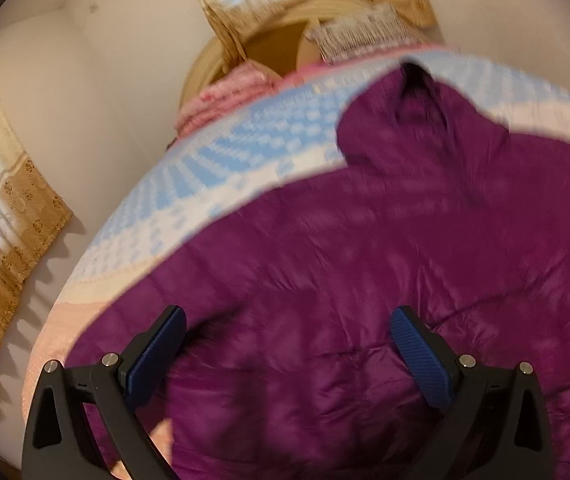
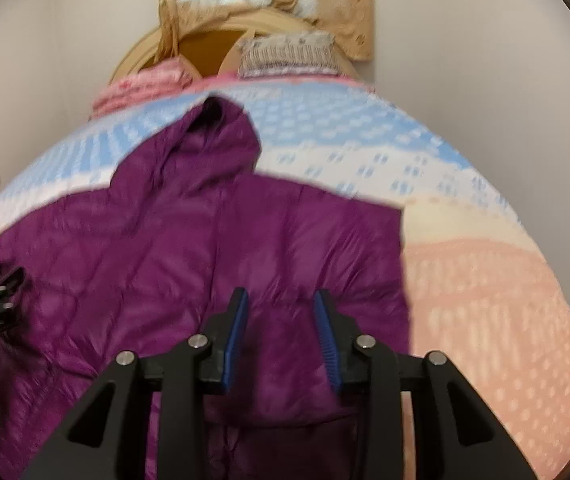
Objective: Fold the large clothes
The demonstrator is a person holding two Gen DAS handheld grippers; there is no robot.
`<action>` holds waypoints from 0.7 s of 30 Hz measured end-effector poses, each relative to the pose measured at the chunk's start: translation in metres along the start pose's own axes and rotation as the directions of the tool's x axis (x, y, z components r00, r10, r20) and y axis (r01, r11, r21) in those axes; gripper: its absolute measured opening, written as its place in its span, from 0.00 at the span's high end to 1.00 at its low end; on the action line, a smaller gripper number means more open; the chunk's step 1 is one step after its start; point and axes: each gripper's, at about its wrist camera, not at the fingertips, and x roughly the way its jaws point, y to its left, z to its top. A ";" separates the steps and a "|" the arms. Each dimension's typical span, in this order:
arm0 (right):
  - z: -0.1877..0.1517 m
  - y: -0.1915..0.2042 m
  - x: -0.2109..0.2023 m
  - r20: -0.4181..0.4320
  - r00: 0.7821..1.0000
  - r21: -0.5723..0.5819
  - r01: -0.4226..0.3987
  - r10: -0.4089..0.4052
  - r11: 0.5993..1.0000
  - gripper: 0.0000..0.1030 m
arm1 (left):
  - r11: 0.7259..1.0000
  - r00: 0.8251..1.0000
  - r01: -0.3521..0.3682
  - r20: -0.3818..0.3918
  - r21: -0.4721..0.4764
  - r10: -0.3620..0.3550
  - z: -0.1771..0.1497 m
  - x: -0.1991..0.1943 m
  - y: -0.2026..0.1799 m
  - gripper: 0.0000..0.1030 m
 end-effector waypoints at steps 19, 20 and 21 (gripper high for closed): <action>-0.010 0.006 0.017 -0.054 0.995 -0.036 0.080 -0.082 0.996 0.65 | 0.999 1.000 0.030 -0.001 0.011 -0.030 -0.011 0.019 -0.013 0.01; -0.010 0.006 0.017 -0.054 0.995 -0.037 0.082 -0.084 0.996 0.65 | 0.999 0.999 0.032 -0.003 0.009 -0.032 -0.011 0.019 -0.013 0.01; -0.011 0.006 0.017 -0.054 0.995 -0.039 0.085 -0.087 0.996 0.65 | 0.999 0.999 0.035 -0.003 0.008 -0.035 -0.011 0.020 -0.013 0.01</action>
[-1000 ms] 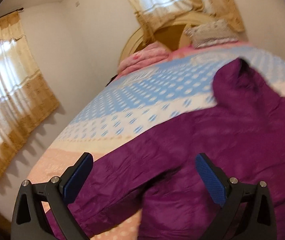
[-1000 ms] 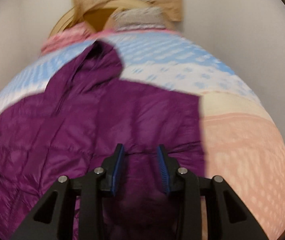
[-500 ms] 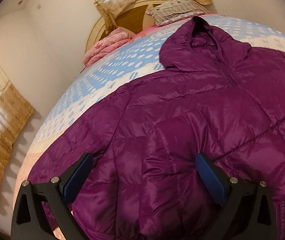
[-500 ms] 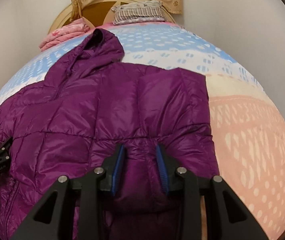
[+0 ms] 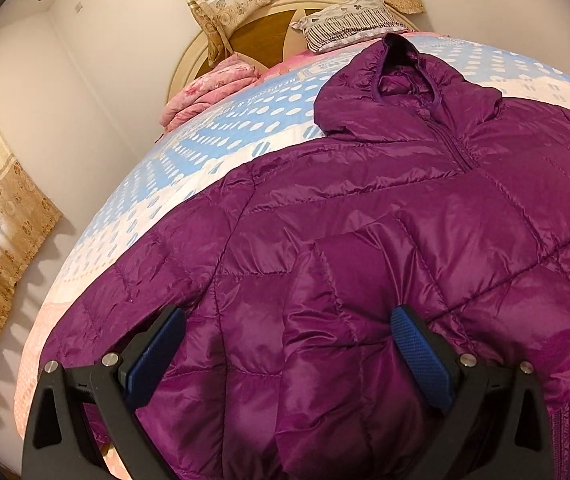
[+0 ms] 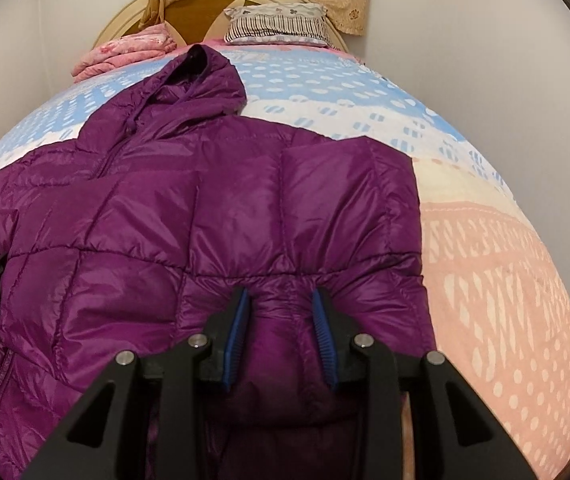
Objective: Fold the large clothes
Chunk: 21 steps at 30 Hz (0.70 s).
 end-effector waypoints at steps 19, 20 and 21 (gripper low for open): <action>0.003 -0.007 -0.022 0.026 0.999 0.047 -0.040 0.039 0.998 0.39 | 0.987 0.995 -0.007 0.095 -0.159 0.022 -0.015 -0.059 0.109 0.01; 0.002 -0.009 -0.032 0.049 0.999 0.062 -0.025 0.022 0.998 0.36 | 0.986 0.995 -0.025 0.094 -0.166 0.041 -0.023 -0.062 0.126 0.01; -0.001 -0.010 -0.046 0.073 0.997 0.081 -0.017 0.011 0.997 0.27 | 0.984 0.994 -0.039 0.092 -0.173 0.056 -0.033 -0.065 0.145 0.01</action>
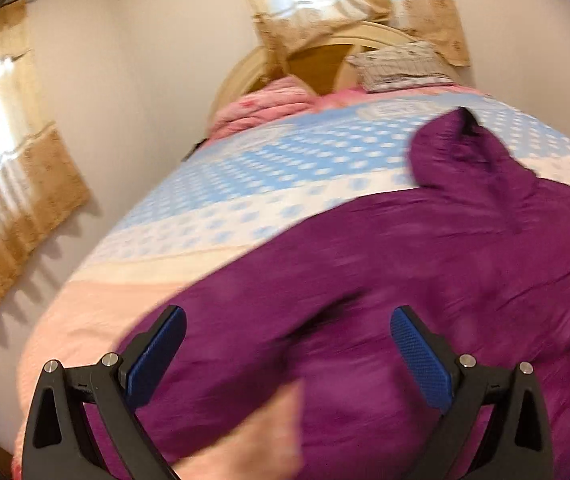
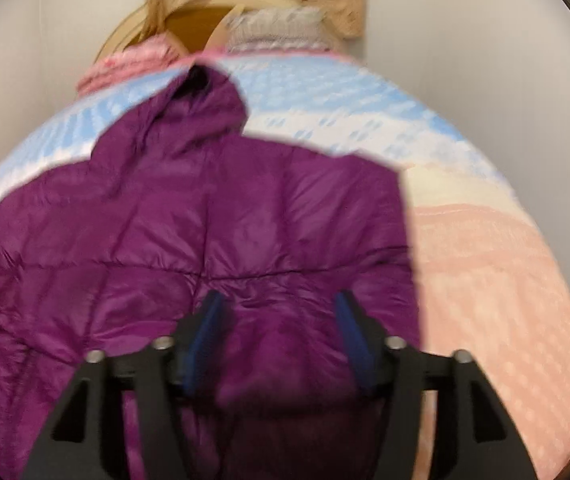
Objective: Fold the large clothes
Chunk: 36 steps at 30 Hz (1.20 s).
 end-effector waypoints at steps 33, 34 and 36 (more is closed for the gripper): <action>-0.082 0.037 -0.092 0.114 0.986 0.002 -0.125 0.124 0.992 0.11 | 0.949 0.972 -0.189 -0.185 -0.253 0.144 -0.112 -0.035 0.244 0.93; -0.082 0.031 -0.092 0.120 0.986 0.017 -0.122 0.119 0.992 0.11 | 0.954 0.978 -0.174 -0.156 -0.246 0.138 -0.098 -0.042 0.239 0.93; -0.081 0.021 -0.094 0.129 0.985 0.040 -0.117 0.111 0.992 0.11 | 0.965 0.988 -0.142 -0.099 -0.222 0.123 -0.071 -0.057 0.224 0.93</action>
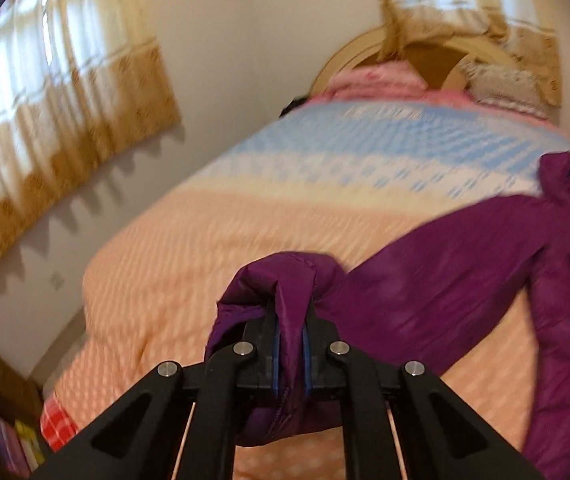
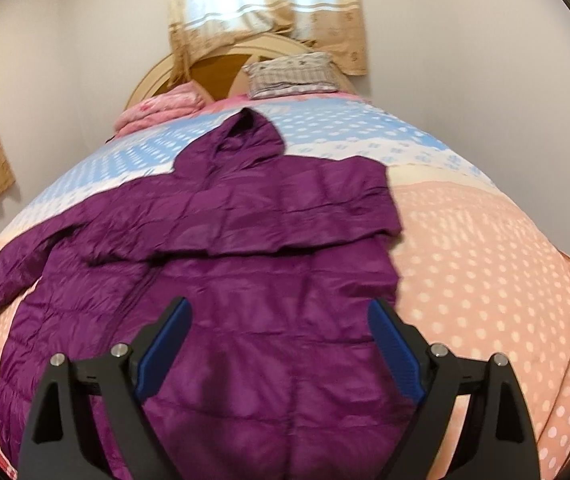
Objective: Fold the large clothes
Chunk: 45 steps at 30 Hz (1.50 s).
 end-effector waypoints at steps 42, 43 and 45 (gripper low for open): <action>0.031 -0.011 -0.006 -0.010 0.993 0.035 -0.115 0.116 0.993 0.08 | 0.934 0.941 0.248 0.165 0.256 -0.295 0.034 -0.035 -0.239 0.07; 0.038 -0.002 0.004 -0.033 0.989 0.031 -0.146 0.147 0.989 0.08 | 0.944 0.952 0.235 0.143 0.230 -0.271 0.032 -0.023 -0.229 0.07; 0.046 0.010 0.026 -0.078 0.979 0.039 -0.188 0.190 0.981 0.08 | 0.958 0.968 0.209 0.095 0.194 -0.230 0.026 0.000 -0.209 0.07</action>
